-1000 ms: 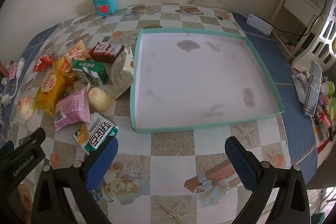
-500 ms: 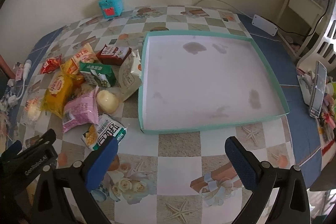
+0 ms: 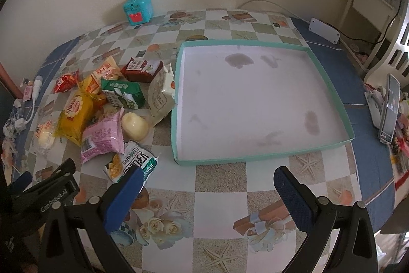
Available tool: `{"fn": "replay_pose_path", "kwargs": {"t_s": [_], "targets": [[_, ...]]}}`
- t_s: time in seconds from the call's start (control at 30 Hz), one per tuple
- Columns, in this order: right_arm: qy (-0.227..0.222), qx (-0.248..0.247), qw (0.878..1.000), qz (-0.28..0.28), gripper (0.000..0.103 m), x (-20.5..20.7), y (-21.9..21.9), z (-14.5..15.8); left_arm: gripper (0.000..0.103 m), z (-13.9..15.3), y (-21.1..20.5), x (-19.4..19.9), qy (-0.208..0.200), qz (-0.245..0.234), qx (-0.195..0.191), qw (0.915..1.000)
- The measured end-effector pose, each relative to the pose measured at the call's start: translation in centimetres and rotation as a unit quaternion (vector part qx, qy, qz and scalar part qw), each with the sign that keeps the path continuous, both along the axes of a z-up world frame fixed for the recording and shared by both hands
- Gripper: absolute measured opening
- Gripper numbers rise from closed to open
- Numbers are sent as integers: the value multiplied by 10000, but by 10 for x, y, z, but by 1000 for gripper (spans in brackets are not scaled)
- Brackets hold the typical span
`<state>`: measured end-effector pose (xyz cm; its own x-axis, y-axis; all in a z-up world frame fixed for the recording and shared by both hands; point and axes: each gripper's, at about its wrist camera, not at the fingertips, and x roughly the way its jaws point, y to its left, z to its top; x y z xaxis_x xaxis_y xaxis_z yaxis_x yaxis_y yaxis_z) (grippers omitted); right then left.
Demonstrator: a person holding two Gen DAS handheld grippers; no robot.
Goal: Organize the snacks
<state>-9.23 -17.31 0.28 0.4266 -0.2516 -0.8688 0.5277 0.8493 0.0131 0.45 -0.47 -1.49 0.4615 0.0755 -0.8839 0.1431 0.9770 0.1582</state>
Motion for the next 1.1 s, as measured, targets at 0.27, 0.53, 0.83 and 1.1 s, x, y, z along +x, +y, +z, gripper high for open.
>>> {"fn": "replay_pose_path", "kwargs": {"t_s": [0.27,0.53,0.83,1.1], "targets": [[33,-56,10000,43,103,3,4,-3,103,3,0,-1,-39,-38,-70,10000],[60,-154,9998,76,103,6,8,-4,103,2,5,1,14,-36,-260,9997],[-451,7,9981,417,103,27,19,8,103,11,34,17,35,194,-696,9974],[-612,474,9950,639,103,73,27,2,103,12,95,57,319,638,-1142,9909]]}}
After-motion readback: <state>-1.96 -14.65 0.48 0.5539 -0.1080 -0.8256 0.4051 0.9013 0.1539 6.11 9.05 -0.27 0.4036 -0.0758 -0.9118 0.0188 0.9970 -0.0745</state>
